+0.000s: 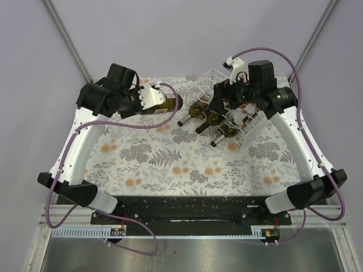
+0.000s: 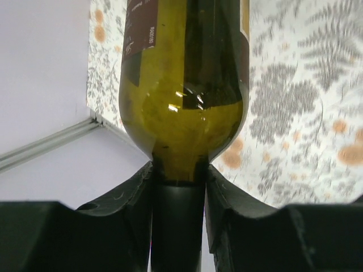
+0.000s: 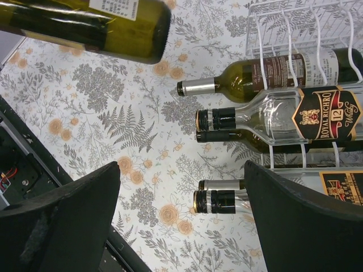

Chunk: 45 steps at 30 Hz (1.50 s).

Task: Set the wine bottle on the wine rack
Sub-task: Place the wine bottle in the wine rack.

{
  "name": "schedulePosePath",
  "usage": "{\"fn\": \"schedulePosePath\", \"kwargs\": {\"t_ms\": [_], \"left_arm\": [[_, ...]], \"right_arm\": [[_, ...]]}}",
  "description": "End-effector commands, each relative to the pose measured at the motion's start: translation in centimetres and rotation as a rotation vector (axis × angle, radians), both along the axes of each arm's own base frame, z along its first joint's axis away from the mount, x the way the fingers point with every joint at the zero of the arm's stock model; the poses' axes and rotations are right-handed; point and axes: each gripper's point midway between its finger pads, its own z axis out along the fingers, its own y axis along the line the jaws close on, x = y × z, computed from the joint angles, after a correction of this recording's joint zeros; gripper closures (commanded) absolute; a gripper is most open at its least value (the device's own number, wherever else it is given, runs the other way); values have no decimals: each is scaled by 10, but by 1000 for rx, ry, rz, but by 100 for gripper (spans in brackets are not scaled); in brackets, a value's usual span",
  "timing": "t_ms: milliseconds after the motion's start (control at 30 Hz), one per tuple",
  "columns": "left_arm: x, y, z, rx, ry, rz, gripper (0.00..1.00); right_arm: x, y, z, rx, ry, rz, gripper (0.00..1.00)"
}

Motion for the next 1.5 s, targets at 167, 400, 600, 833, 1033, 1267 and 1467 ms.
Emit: {"fn": "schedulePosePath", "kwargs": {"t_ms": [167, 400, 600, 833, 1033, 1267, 1467], "left_arm": [[90, -68, 62, -527, -288, 183, 100], [138, -114, 62, -759, -240, 235, 100], [167, -146, 51, -906, -201, 237, 100], [177, -175, 44, -1036, -146, 190, 100], [180, -203, 25, -1057, -91, 161, 100], [186, -230, -3, -1056, -35, 162, 100], [184, -244, -27, -1040, 12, 169, 100]], "right_arm": [[16, -28, 34, 53, -64, -122, 3], [29, -61, 42, 112, -62, -233, 3], [30, -78, 38, 105, -55, -276, 2], [33, -90, 25, 103, -22, -308, 3], [40, -95, 19, 105, -2, -316, 3], [42, -97, 12, 112, 9, -320, 3], [39, -99, 10, 118, 12, -317, 3]]}}
